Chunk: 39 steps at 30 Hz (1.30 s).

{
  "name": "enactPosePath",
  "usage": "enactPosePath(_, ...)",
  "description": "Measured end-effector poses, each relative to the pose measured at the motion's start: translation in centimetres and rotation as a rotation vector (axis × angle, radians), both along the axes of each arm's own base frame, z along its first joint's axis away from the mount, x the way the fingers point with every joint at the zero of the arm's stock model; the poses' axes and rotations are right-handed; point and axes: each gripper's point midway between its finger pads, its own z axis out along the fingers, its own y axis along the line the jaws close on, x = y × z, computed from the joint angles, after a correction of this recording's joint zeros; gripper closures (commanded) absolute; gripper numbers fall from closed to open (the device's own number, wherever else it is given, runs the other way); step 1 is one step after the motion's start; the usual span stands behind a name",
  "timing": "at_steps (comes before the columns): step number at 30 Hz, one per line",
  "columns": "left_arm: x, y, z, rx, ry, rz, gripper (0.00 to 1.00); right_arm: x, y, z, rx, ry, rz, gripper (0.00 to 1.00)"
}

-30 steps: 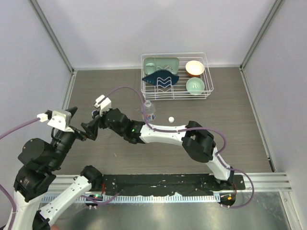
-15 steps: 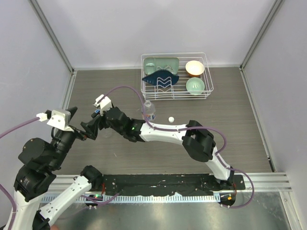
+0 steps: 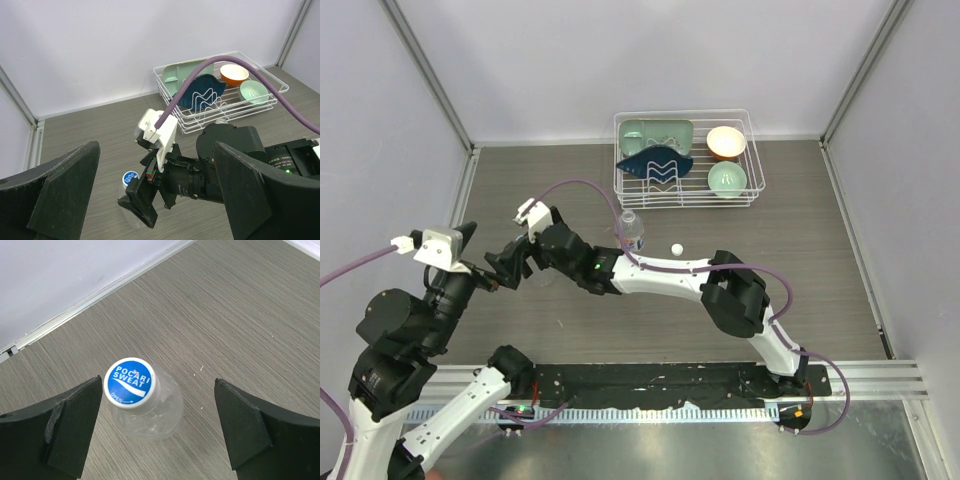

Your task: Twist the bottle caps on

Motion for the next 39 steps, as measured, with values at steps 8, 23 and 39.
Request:
enactPosePath(8, 0.1, 0.2, 0.5, -0.008, -0.009, 0.016, 0.0, -0.5, -0.1, -0.1, -0.025, 0.012, 0.025, 0.0)
enactPosePath(23, 3.3, -1.7, 4.8, 0.046, 0.0, 0.025, 0.0, -3.9, -5.3, 9.2, 0.03, -0.007, 0.107, 0.15)
enactPosePath(39, 14.0, -19.4, -0.5, 0.382, 0.304, -0.422, 0.6, -6.2, -36.7, 23.7, 0.332, -0.068, -0.504, 0.31)
